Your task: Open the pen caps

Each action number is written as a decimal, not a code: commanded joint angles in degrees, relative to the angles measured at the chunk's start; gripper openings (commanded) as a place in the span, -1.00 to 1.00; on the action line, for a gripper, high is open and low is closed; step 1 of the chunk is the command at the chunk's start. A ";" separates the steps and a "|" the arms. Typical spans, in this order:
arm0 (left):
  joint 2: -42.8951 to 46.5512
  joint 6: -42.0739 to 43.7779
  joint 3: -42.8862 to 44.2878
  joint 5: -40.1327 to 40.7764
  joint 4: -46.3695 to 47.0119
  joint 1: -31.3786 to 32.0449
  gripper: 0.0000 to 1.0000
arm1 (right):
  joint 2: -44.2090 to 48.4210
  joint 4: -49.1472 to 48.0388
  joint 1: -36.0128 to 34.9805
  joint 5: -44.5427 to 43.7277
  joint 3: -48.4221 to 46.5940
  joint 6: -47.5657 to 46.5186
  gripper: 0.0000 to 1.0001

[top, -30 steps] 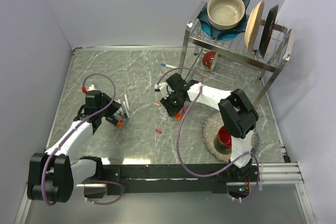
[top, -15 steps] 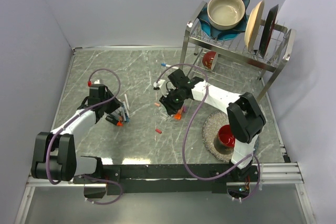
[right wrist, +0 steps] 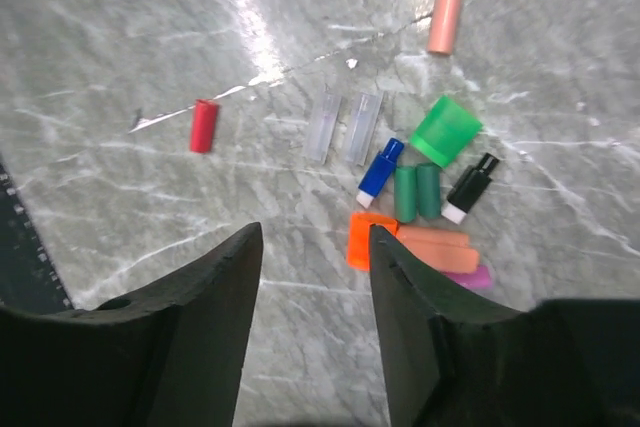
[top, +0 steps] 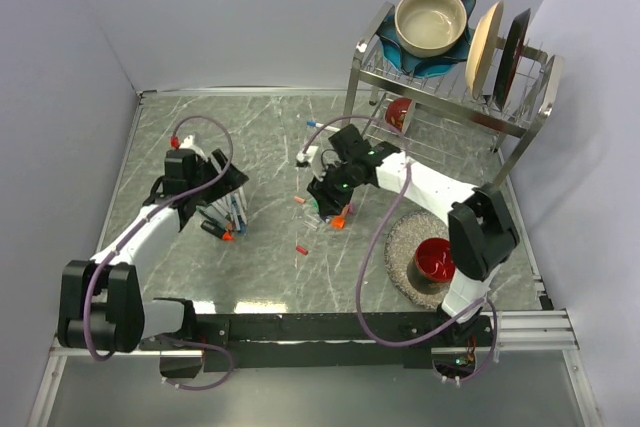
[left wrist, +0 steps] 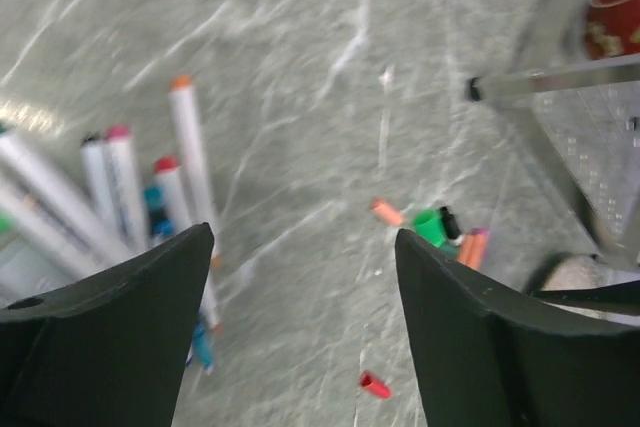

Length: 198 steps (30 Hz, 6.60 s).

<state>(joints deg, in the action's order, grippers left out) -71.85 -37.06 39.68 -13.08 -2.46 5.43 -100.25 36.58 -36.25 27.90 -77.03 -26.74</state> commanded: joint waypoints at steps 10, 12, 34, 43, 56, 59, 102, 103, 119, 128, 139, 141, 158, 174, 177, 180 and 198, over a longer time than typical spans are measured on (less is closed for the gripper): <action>-14.26 -0.64 17.96 -8.64 7.66 2.11 0.99 | 4.97 1.39 2.06 -2.50 -2.24 -6.31 1.00; -17.08 -1.61 21.12 -6.27 5.72 3.18 0.99 | 4.62 1.91 2.06 -3.81 -3.38 -6.30 1.00; -0.33 1.37 22.99 15.54 -6.32 -0.94 0.99 | -28.07 24.97 -2.33 -26.12 -60.44 -15.97 1.00; 9.79 10.07 14.99 21.86 -10.73 -1.48 0.99 | -37.21 7.56 -2.60 -45.56 -62.72 -17.02 0.62; 11.83 12.36 11.56 26.53 -10.99 -1.48 0.99 | -46.43 -10.03 -0.40 -55.14 -62.71 -22.73 -0.52; 11.74 12.36 11.38 26.44 -10.90 -1.56 0.99 | -48.89 -11.96 0.65 -55.58 -63.68 -24.58 -0.83; 9.80 12.36 10.77 23.98 -9.76 -1.83 0.99 | -57.78 -12.32 4.79 -48.82 -66.05 -35.39 -0.79; 9.89 12.36 10.77 23.89 -9.76 -1.83 0.99 | -57.78 -11.88 4.70 -48.56 -66.40 -35.66 -0.78; 10.51 12.54 10.59 23.63 -9.58 -1.83 0.99 | -56.90 -5.03 3.99 -44.87 -66.93 -37.59 -0.66; 10.42 12.71 10.59 23.36 -9.32 -1.83 0.99 | -54.18 -2.48 3.38 -41.61 -64.12 -35.40 -0.71; 10.51 12.71 10.50 22.93 -9.14 -2.09 0.99 | -39.40 -6.90 -3.12 -39.32 -56.08 -28.81 -0.74; 10.68 12.80 10.50 23.01 -9.14 -2.18 0.99 | -43.09 -5.73 -3.12 -40.90 -61.28 -28.37 -0.74; 12.18 13.59 10.15 21.52 -8.88 -2.18 0.99 | -38.71 -11.44 -2.07 -42.14 -55.33 -23.27 -0.68; 14.72 14.64 8.75 18.36 -7.21 -2.44 0.99 | -33.53 -8.89 -2.16 -40.82 -51.03 -18.61 -0.65; 14.99 14.73 8.57 17.74 -6.95 -2.44 0.99 | -31.42 -8.45 -2.16 -40.38 -49.53 -18.08 -0.64; 15.08 14.65 8.39 17.04 -6.77 -2.44 0.99 | -30.01 -7.32 -2.16 -39.59 -48.47 -17.21 -0.63; 15.08 15.26 7.96 14.31 -6.24 -2.44 0.99 | -23.95 -0.11 -3.30 -33.09 -46.01 -12.37 -0.54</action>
<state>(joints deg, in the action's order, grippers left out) -57.93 -23.11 47.99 2.59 -11.40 3.29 -130.32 34.54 -38.63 -7.86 -123.85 -41.54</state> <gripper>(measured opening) 0.994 0.229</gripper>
